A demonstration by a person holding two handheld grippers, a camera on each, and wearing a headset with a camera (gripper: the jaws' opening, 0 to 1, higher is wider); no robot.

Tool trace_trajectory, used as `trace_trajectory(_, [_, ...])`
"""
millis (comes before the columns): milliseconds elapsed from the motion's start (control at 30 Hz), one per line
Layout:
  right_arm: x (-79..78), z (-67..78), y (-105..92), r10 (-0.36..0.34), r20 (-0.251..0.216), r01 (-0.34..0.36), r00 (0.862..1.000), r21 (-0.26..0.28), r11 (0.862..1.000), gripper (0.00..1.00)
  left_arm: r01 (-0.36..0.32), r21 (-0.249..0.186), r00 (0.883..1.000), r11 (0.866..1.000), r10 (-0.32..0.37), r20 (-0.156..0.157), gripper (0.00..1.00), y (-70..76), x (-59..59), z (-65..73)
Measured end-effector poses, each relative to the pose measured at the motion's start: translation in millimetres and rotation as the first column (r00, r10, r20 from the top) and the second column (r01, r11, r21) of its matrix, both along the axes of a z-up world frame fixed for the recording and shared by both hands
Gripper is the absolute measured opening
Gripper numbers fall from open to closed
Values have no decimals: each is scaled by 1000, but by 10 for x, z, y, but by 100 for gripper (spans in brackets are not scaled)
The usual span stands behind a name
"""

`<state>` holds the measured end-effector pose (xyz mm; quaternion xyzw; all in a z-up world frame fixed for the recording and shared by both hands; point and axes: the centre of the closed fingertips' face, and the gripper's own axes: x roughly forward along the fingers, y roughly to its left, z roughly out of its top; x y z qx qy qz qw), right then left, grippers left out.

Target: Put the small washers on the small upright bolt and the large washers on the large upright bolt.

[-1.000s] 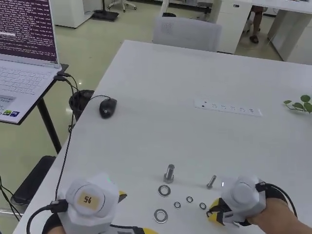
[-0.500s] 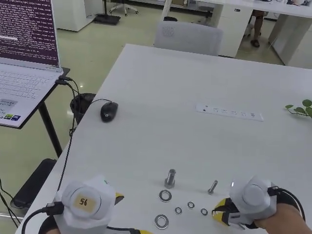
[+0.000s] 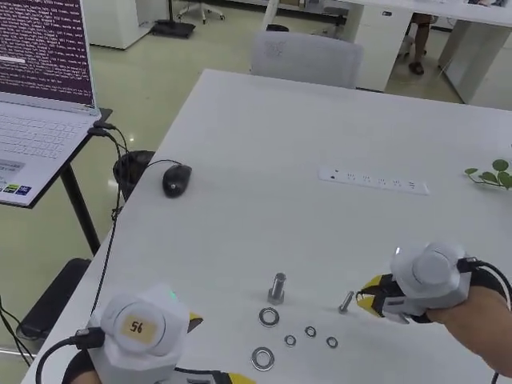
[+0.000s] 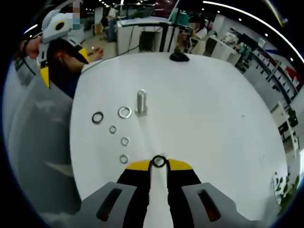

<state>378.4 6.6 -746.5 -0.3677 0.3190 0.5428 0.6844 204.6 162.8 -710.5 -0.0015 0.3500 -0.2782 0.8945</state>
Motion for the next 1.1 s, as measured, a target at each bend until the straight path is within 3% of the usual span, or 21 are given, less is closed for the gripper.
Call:
trace_trajectory(467, [51, -116, 50, 21, -33, -22, 999, -56, 998, 13, -15, 0, 1000, 1000, 15, -1, 70, 31, -40, 2])
trace_trajectory(1100, [51, -196, 65, 43, -36, -47, 998, -97, 994, 13, -32, -7, 999, 999, 32, -1, 70, 77, -31, 4])
